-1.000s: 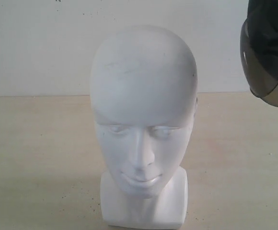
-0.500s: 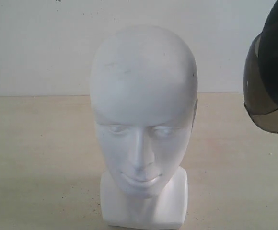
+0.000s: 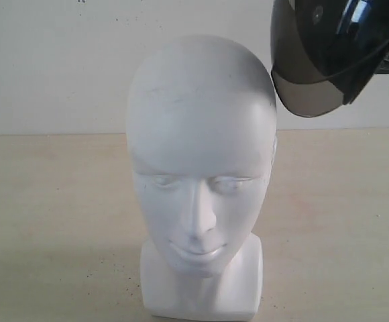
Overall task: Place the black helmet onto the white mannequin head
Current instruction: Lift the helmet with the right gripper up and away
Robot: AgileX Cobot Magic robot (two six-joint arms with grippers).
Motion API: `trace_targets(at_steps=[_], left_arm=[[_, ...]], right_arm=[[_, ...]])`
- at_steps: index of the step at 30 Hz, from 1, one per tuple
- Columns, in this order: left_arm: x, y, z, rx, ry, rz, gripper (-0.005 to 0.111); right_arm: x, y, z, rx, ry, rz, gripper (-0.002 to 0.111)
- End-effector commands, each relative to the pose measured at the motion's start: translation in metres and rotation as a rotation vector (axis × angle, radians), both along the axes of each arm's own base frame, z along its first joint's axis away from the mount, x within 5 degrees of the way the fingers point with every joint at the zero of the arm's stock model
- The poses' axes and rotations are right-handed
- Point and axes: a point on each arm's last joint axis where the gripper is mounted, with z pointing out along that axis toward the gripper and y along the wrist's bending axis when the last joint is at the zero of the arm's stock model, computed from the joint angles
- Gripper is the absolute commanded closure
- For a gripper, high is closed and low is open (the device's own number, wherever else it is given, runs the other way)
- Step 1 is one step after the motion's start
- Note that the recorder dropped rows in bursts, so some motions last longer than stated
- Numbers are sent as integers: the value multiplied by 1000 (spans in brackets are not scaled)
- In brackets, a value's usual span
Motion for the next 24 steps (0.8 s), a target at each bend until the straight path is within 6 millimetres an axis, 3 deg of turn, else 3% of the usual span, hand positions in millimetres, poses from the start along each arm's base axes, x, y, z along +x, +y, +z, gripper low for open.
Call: trace_targets(at_steps=[1,8,14,24], left_arm=[[0,0,-1,-8,2,-2,102],[0,0,-1,-8,2,-2,102],[0,0,-1,-8,2,-2,102],[0,0,-1,-8,2,-2,102]], right_arm=[[-10,-2,29,101,-137,82,109],[-16,5,63,115,-229,205,109],[-14,-2,74,309,-167,315,109],[-23,4,106,339,-201,522,109]])
